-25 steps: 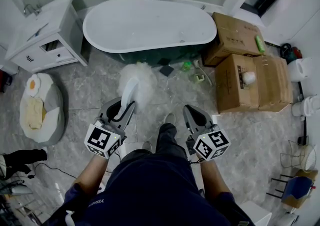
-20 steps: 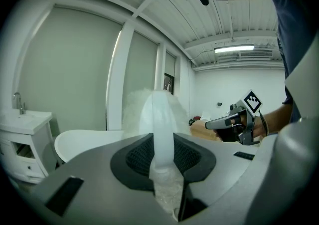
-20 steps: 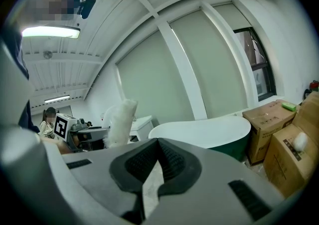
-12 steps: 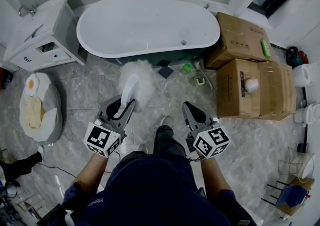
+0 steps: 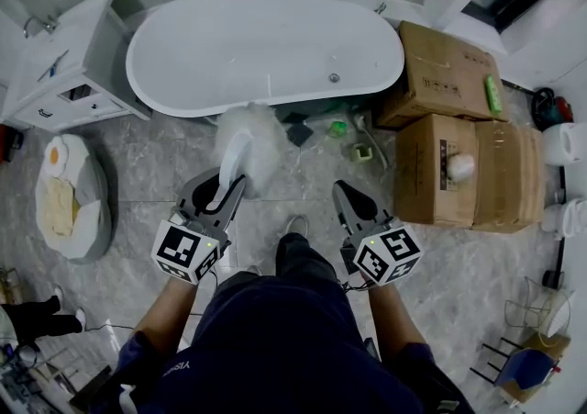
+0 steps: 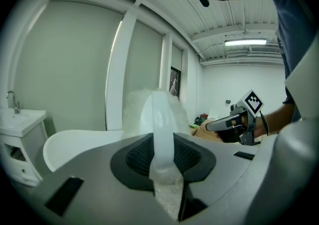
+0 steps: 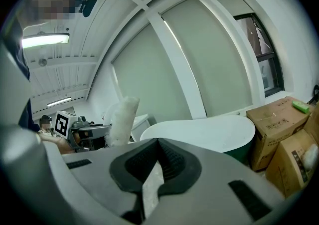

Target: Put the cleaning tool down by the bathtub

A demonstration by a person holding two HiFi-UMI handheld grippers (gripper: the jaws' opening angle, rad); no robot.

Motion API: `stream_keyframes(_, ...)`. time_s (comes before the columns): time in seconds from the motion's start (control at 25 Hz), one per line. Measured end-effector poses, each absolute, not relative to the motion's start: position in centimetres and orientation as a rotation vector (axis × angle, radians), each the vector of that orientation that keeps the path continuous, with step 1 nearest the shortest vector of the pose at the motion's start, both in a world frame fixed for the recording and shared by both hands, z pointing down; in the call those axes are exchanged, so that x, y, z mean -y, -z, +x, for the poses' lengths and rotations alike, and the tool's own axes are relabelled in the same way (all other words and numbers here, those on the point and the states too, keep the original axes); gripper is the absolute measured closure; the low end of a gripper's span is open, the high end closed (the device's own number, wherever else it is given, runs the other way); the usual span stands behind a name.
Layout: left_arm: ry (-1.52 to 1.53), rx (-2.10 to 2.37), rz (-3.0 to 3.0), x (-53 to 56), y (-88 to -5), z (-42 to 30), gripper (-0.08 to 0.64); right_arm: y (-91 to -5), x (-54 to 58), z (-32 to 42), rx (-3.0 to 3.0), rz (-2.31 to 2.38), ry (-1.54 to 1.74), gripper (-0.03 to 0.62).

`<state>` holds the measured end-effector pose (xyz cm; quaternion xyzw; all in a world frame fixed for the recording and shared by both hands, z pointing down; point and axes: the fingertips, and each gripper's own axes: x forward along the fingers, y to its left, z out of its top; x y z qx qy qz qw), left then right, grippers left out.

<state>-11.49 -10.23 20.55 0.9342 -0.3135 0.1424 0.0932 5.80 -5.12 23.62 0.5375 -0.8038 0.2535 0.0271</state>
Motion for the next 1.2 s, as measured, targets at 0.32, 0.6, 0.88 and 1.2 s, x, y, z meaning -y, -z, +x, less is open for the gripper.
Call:
stream_keyframes(0.32,-0.449,0.959,2.760,14.2,-20.8,-7.4,0.448,-24.2,9.8,9.6,2.504,1.617,-0.798,0.588)
stream_keyframes(0.6,-0.475,0.969,2.747,16.5,-21.5,-4.7,0.448,-25.0,12.7,12.1,2.515,1.589,-0.800,0.588)
stream_keyframes(0.88,-0.522,0.945,2.731,18.0,-23.2,-3.2,0.448,-26.1,14.2,13.4,2.500,1.602,-0.814,0.588)
stream_keyframes(1.2,-0.554,0.895,2.716,19.9,-26.2,-1.7,0.449,-28.6,15.5,14.2,2.457,1.619,-0.851,0.588)
